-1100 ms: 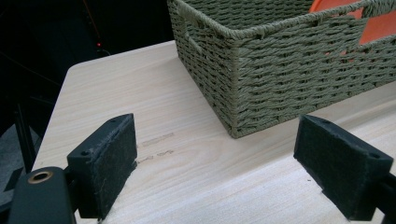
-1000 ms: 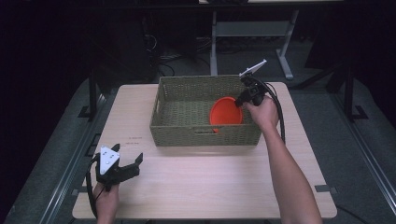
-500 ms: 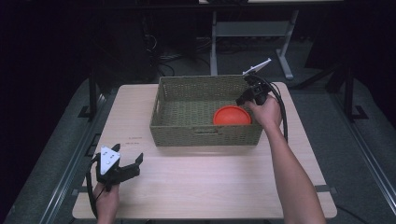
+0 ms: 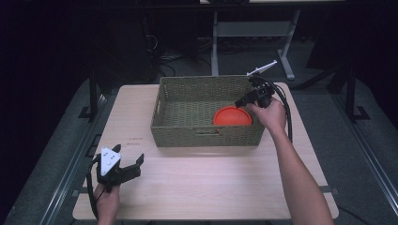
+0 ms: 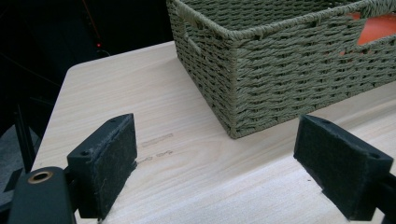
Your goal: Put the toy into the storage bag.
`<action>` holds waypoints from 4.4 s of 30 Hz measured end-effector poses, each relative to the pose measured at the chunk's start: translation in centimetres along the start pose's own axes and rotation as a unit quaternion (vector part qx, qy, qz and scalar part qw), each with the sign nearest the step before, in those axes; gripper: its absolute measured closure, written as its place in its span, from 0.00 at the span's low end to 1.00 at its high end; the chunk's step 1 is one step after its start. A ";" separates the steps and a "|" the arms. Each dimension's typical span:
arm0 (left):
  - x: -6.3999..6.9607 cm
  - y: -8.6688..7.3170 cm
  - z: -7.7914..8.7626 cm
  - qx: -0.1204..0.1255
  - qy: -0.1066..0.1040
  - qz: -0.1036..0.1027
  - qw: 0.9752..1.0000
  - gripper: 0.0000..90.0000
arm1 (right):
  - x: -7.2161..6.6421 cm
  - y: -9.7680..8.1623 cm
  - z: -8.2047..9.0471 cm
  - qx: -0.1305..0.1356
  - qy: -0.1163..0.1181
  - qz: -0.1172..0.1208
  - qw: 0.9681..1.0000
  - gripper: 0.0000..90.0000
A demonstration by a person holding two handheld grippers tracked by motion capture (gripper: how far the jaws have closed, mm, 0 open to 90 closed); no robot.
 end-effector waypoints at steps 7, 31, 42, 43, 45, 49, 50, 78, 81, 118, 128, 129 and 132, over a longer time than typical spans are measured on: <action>0.0 0.0 0.0 -0.001 0.000 -0.001 1.000 0.14 | -0.1 -0.4 1.3 0.011 0.018 0.008 1.000 0.53; 0.0 0.0 0.1 0.000 0.000 -0.003 1.000 0.14 | -1.4 -2.3 3.4 0.033 0.056 0.037 0.997 0.39; -0.1 0.0 0.1 0.001 0.002 0.001 1.000 0.14 | -1.7 -4.1 4.9 0.043 0.065 0.055 0.995 0.36; -0.1 0.0 0.2 0.001 0.002 0.001 1.000 0.14 | -1.7 -4.3 5.1 0.044 0.066 0.057 0.995 0.35; 0.0 0.0 0.1 0.001 0.002 0.002 1.000 0.14 | -1.7 -4.8 5.6 0.047 0.068 0.057 0.995 0.35; 0.0 0.0 0.1 0.000 0.002 0.000 1.000 0.14 | -1.5 -5.9 6.5 0.054 0.070 0.060 0.994 0.35; 0.0 0.0 0.1 0.000 0.002 0.000 1.000 0.14 | -1.5 -6.3 6.6 0.057 0.070 0.061 0.994 0.35; 0.1 -0.1 0.1 -0.002 0.002 -0.002 1.000 0.14 | 1.9 -12.2 7.7 0.071 0.083 0.037 0.993 0.32; 0.1 -0.1 0.1 -0.001 0.002 -0.001 1.000 0.14 | 2.3 -12.9 7.8 0.073 0.084 0.035 0.993 0.31; 0.3 -0.1 0.0 -0.002 0.000 -0.004 1.000 0.14 | 6.2 -20.2 7.3 0.073 0.084 -0.003 0.994 0.29; 0.3 -0.1 0.0 -0.001 0.000 -0.005 1.000 0.14 | 6.9 -22.4 7.2 0.085 0.089 -0.022 0.992 0.29; 0.3 -0.1 0.0 -0.002 0.000 -0.005 1.000 0.14 | 6.9 -22.7 7.2 0.084 0.089 -0.023 0.992 0.29; 0.3 -0.1 0.0 -0.003 0.000 -0.005 1.000 0.14 | 7.0 -23.5 7.0 0.084 0.086 -0.020 0.993 0.29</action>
Point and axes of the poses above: each handheld gripper's, and its own axes: z roughly backward along the jaws, y roughly out of its top, x roughly to its right, the point moved 1 cm from there along -z, roughly forward along the jaws, and after that the axes turned 4 degrees about -z, right-handed, at the moved point
